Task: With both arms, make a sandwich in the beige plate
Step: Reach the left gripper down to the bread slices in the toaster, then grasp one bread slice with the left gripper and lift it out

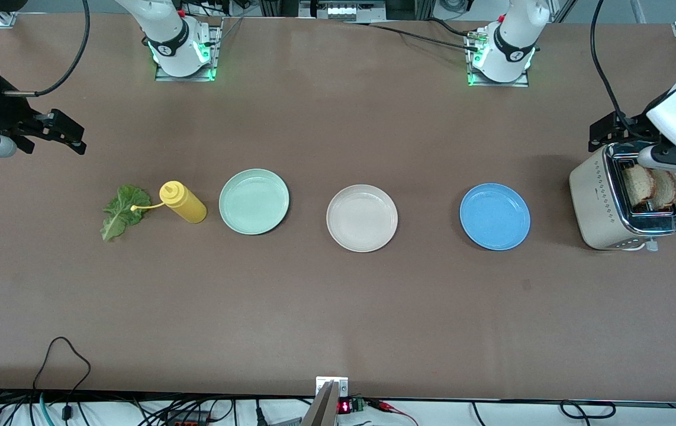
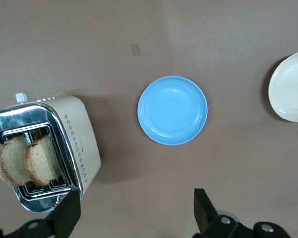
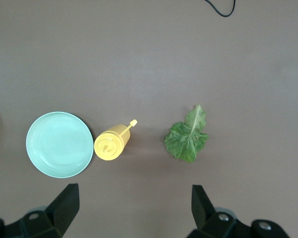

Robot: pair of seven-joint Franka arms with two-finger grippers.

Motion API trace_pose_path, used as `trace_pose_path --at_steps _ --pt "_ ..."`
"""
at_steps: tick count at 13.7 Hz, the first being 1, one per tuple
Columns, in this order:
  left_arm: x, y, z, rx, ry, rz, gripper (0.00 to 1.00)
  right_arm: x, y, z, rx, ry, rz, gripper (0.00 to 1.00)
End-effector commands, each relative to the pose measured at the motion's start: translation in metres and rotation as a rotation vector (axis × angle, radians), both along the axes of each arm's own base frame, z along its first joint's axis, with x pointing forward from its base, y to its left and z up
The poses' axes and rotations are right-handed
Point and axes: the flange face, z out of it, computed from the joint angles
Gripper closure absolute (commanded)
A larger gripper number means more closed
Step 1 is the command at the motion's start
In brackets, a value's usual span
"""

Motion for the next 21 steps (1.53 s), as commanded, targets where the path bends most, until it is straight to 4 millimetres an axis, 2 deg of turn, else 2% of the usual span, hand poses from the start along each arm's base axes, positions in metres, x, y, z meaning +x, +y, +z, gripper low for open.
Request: trace_pose_path --at_steps 1,3,4,6,8,9,10,13,15,17,18,19,21 --pt "0.008 0.005 -0.013 0.003 0.049 -0.004 0.0 -0.002 0.002 0.002 0.004 0.002 -0.003 0.0" --pt "0.014 0.013 -0.026 0.004 0.072 0.008 0.0 -0.002 0.001 0.002 0.004 0.002 -0.003 0.0" --pt "0.02 0.014 -0.041 0.01 0.098 0.009 0.0 -0.002 0.002 0.002 0.004 0.002 -0.003 0.0" --pt "0.021 0.024 -0.045 0.012 0.106 0.021 0.0 -0.002 0.002 0.002 0.005 0.002 -0.002 0.0" --pt "0.017 0.052 -0.06 0.01 0.146 0.063 0.0 -0.002 0.002 0.002 0.005 0.002 -0.003 0.0" --pt "0.014 0.074 -0.068 0.034 0.162 0.088 0.0 -0.001 0.001 0.001 0.005 0.002 -0.005 0.0" --pt "0.012 0.087 -0.073 0.079 0.169 0.072 0.0 -0.001 0.001 0.0 0.005 0.005 -0.002 0.0" --pt "0.007 0.098 -0.1 0.149 0.136 0.028 0.0 -0.002 0.002 0.0 0.004 0.011 0.004 0.0" --pt "0.001 0.133 -0.116 0.144 0.121 0.077 0.0 -0.001 0.002 -0.002 0.004 0.014 0.003 0.0" --pt "-0.001 0.146 -0.134 0.137 0.104 0.06 0.0 0.0 0.002 -0.004 0.002 0.02 0.007 0.0" --pt "-0.004 0.16 -0.14 0.127 0.104 0.041 0.0 0.0 0.003 -0.004 0.002 0.02 0.007 0.0" --pt "-0.004 0.163 -0.15 0.124 0.089 0.026 0.0 0.0 0.003 -0.005 0.002 0.022 0.007 0.0" --pt "-0.01 0.176 -0.157 0.12 0.08 0.024 0.0 0.0 0.003 -0.005 0.002 0.022 0.009 0.0"
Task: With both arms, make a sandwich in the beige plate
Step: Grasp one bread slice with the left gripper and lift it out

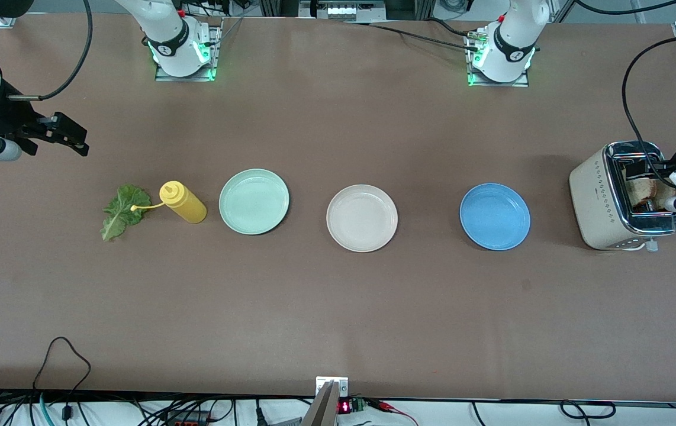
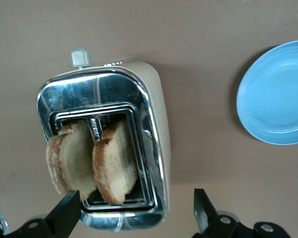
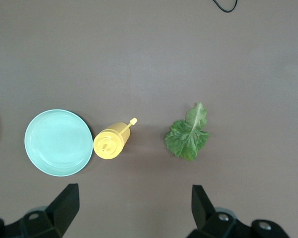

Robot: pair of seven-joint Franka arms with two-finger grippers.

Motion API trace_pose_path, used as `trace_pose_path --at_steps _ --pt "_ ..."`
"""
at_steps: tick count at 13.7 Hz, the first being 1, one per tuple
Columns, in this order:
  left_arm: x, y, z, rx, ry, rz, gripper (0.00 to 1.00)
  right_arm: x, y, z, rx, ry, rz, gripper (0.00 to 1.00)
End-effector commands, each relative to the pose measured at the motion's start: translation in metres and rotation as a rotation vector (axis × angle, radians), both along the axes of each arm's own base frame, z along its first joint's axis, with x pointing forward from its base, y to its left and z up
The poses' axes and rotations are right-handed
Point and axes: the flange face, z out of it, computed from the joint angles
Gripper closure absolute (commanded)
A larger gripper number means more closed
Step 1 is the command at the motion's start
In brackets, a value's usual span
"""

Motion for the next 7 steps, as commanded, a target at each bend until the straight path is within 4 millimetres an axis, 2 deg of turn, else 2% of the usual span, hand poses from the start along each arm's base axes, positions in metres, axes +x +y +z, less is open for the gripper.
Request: trace_pose_path --at_steps 1,4,7 --pt "-0.012 0.011 -0.004 0.007 -0.021 -0.035 0.0 -0.002 0.002 0.0 0.002 0.015 0.013 0.0" --pt "-0.025 0.028 -0.027 -0.003 -0.022 -0.048 0.01 -0.001 -0.001 -0.013 0.0 0.073 0.061 0.0" --pt "-0.039 0.04 -0.047 -0.006 -0.039 -0.033 0.14 -0.002 -0.001 -0.016 0.0 0.088 0.066 0.0"
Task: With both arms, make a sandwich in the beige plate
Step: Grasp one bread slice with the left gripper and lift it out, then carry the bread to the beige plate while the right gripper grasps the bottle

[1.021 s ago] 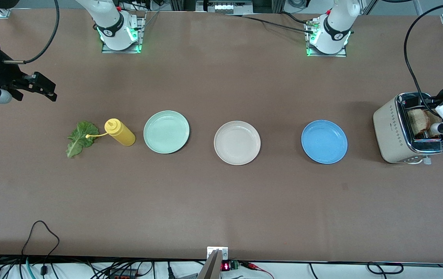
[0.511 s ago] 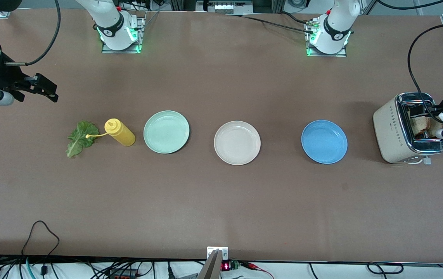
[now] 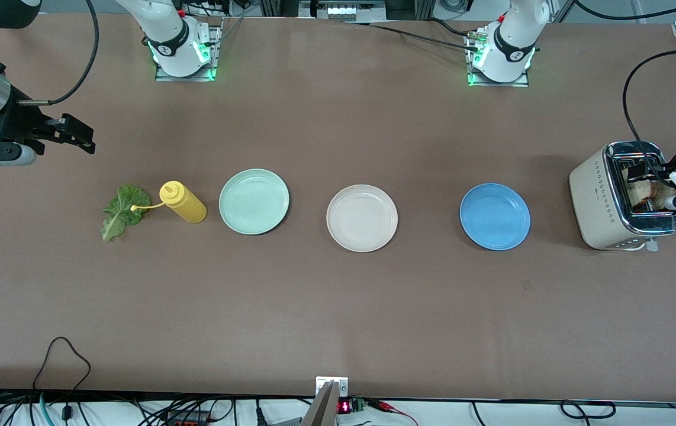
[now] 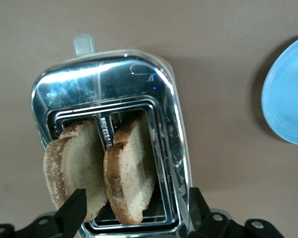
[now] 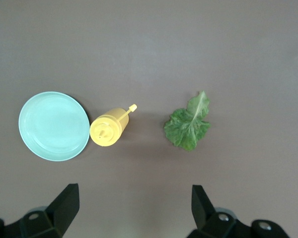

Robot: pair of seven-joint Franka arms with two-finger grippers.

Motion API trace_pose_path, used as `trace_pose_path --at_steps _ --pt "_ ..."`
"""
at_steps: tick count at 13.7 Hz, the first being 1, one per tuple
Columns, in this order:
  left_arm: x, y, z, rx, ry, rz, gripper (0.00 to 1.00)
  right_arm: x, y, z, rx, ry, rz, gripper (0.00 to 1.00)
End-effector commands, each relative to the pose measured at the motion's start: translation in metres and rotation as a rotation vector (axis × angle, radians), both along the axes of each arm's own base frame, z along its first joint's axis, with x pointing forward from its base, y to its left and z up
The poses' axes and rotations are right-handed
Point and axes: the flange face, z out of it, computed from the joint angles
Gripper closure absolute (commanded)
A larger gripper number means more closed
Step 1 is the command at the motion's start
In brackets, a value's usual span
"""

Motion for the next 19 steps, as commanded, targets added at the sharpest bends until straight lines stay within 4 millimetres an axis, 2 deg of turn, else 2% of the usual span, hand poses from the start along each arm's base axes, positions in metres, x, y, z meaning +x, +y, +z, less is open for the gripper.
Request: trace_pose_path --at_steps 1,3,5,7,10,12,15,17,19 --pt "-0.02 0.007 -0.009 0.009 -0.027 -0.021 0.2 -0.002 -0.002 0.002 0.005 0.014 0.033 0.0" --pt "-0.024 0.008 -0.014 0.005 -0.015 -0.016 0.66 -0.001 -0.006 -0.004 0.014 0.025 0.126 0.0" --pt "-0.025 0.012 -0.015 0.004 -0.011 -0.008 0.85 -0.003 -0.023 -0.017 0.072 0.04 0.192 0.0" --pt "-0.024 0.012 -0.012 0.006 -0.014 -0.009 0.99 -0.003 -0.044 -0.031 0.15 0.032 0.262 0.0" --pt "-0.023 0.009 0.002 0.007 -0.023 -0.027 0.99 -0.007 -0.078 -0.057 0.295 -0.019 0.355 0.0" --pt "-0.017 -0.004 0.035 0.012 -0.015 -0.033 0.99 -0.013 -0.1 -0.084 0.406 -0.076 0.446 0.0" --pt "0.002 -0.052 0.11 0.007 0.049 -0.081 0.99 -0.027 -0.131 -0.129 0.575 -0.211 0.577 0.0" --pt "0.008 -0.102 0.146 0.009 0.076 -0.12 0.99 -0.036 -0.142 -0.16 0.672 -0.311 0.645 0.0" --pt "0.01 -0.159 0.171 0.001 0.097 -0.156 0.99 -0.034 -0.148 -0.192 0.76 -0.419 0.723 0.0"
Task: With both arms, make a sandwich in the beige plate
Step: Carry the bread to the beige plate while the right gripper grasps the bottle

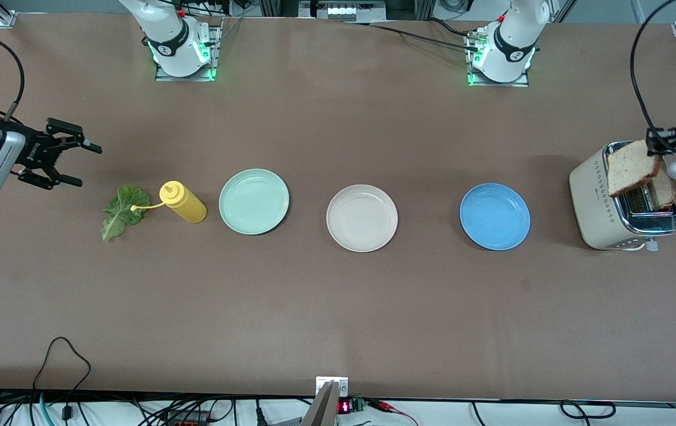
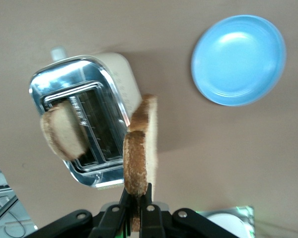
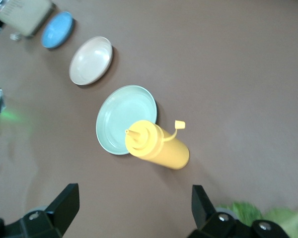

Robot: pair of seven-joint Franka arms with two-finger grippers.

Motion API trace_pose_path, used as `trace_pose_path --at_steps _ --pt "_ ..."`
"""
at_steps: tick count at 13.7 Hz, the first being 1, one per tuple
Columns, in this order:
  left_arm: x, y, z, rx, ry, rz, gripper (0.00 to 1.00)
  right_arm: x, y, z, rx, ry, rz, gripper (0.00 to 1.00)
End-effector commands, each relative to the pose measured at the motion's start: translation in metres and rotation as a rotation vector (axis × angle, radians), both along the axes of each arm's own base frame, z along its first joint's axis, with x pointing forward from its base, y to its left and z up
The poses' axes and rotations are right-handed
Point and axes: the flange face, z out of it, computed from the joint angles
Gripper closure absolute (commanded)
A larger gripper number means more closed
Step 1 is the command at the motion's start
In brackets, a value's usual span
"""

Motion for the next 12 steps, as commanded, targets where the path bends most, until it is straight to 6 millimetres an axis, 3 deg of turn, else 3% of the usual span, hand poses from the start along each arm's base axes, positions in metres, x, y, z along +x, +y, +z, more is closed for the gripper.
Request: trace_pose_path --at_steps 1,3,5,7,10,12 --pt "0.012 -0.073 0.012 -0.005 0.035 -0.068 0.99 0.0 -0.01 -0.045 0.15 -0.146 0.074 0.0" --pt "0.017 -0.153 -0.004 -0.086 0.057 -0.152 0.99 -0.001 -0.021 -0.089 0.277 -0.224 0.111 0.0" --pt "0.03 -0.212 -0.051 -0.196 0.131 -0.183 0.99 -0.002 -0.023 -0.13 0.394 -0.323 0.143 0.0" --pt "0.05 -0.271 -0.084 -0.375 0.186 -0.194 0.99 0.004 -0.024 -0.16 0.502 -0.405 0.194 0.0" --pt "0.087 -0.325 -0.134 -0.673 0.119 -0.067 0.99 0.005 -0.013 -0.216 0.633 -0.495 0.232 0.0" --pt "0.105 -0.345 -0.175 -0.839 0.096 0.057 0.99 0.007 -0.008 -0.241 0.648 -0.591 0.286 0.0"
